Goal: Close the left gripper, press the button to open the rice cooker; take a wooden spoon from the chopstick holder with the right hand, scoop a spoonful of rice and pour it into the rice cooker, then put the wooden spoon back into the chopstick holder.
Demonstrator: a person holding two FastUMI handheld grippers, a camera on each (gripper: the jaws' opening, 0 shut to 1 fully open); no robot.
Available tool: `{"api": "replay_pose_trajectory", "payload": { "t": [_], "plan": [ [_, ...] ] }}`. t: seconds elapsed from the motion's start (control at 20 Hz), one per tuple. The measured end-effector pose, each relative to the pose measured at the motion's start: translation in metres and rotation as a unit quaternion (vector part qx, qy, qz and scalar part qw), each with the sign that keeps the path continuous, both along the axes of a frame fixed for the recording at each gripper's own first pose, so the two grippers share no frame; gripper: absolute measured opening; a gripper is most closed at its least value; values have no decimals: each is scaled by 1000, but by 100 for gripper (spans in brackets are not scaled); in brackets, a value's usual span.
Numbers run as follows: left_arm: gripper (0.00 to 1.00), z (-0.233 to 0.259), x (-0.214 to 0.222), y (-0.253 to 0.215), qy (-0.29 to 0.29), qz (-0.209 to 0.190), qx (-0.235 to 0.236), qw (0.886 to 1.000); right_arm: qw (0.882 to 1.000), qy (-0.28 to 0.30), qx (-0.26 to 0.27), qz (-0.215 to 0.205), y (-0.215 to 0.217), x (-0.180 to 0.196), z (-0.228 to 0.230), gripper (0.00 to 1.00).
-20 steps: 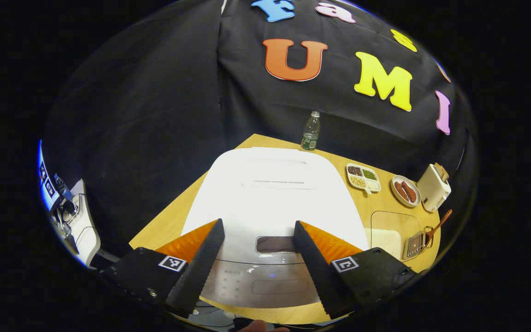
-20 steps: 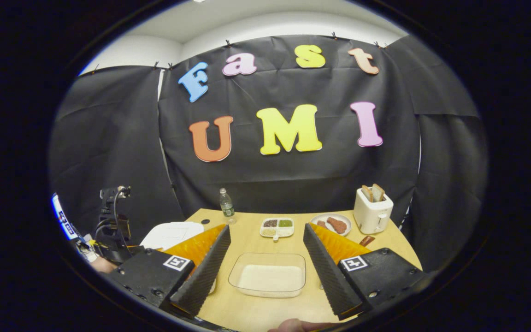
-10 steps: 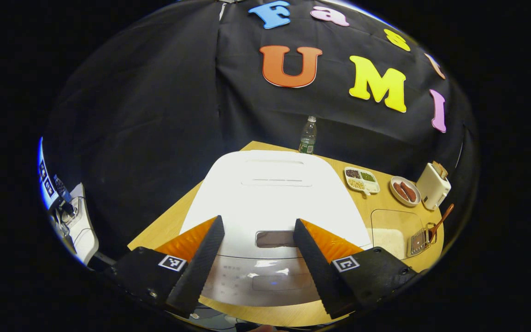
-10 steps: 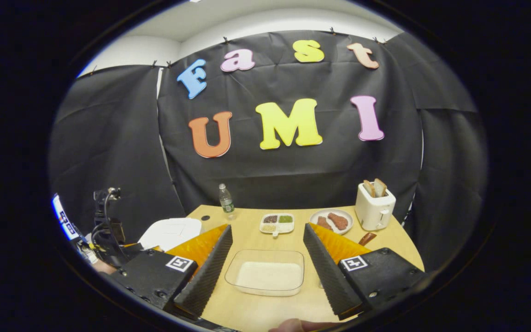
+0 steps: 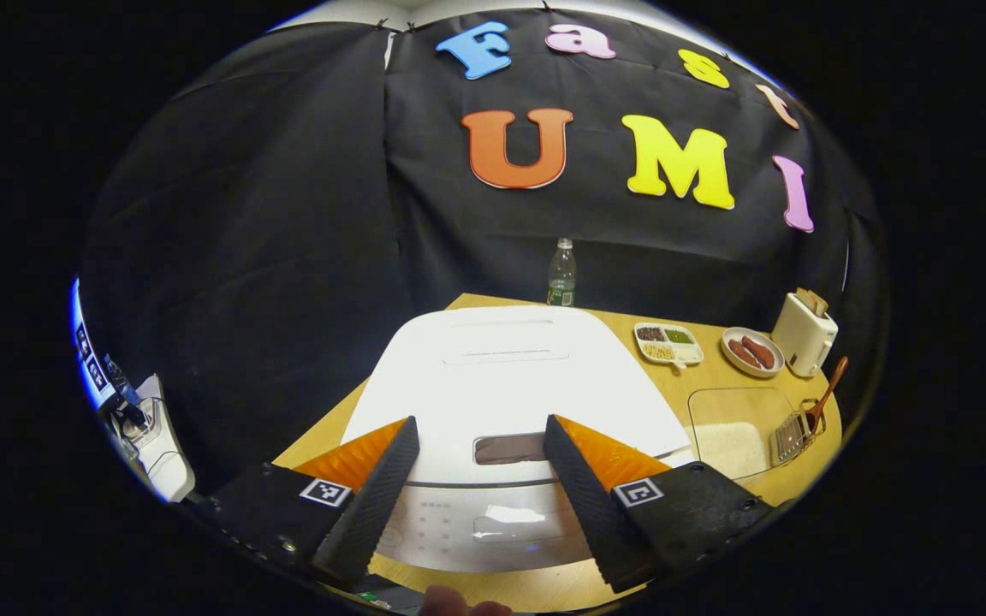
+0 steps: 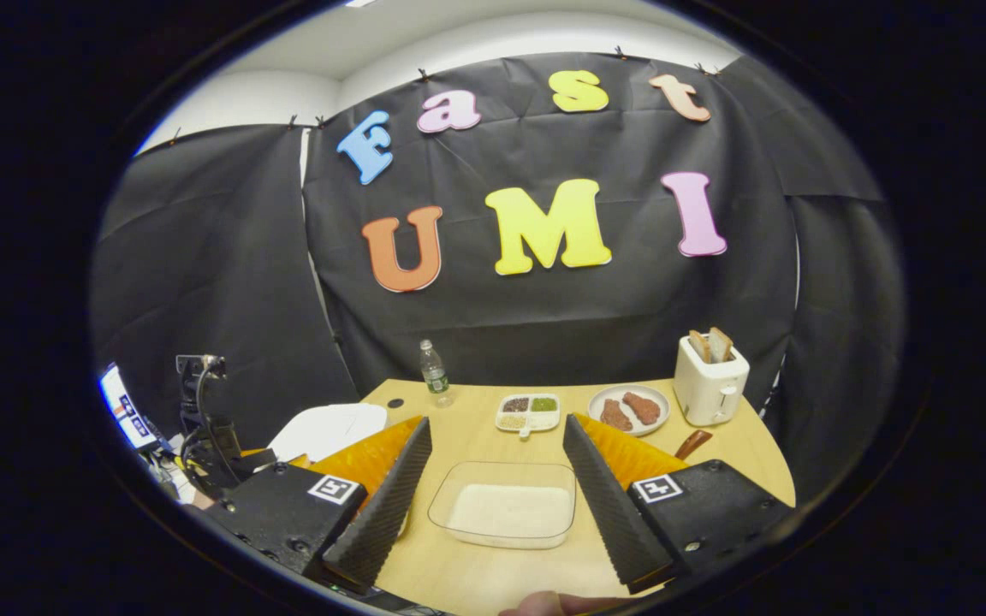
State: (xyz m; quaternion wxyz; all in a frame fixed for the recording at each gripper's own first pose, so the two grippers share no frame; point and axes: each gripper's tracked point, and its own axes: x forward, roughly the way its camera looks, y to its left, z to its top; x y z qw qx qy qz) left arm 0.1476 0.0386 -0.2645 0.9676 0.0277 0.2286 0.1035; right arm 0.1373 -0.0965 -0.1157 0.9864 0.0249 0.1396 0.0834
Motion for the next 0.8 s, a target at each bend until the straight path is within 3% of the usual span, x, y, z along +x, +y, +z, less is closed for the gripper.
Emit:
{"api": "replay_pose_trajectory", "payload": {
  "t": [0.15, 0.8],
  "plan": [
    [96, 26, 13, -3, -33, -4, 17, 999, 1000, -6, -2, 10, -6, 3, 3, 99],
    [97, -21, -20, -20, 71, 13, -21, 997, 999, 5, 31, 15, -45, 16, -8, 99]
  ]
}}
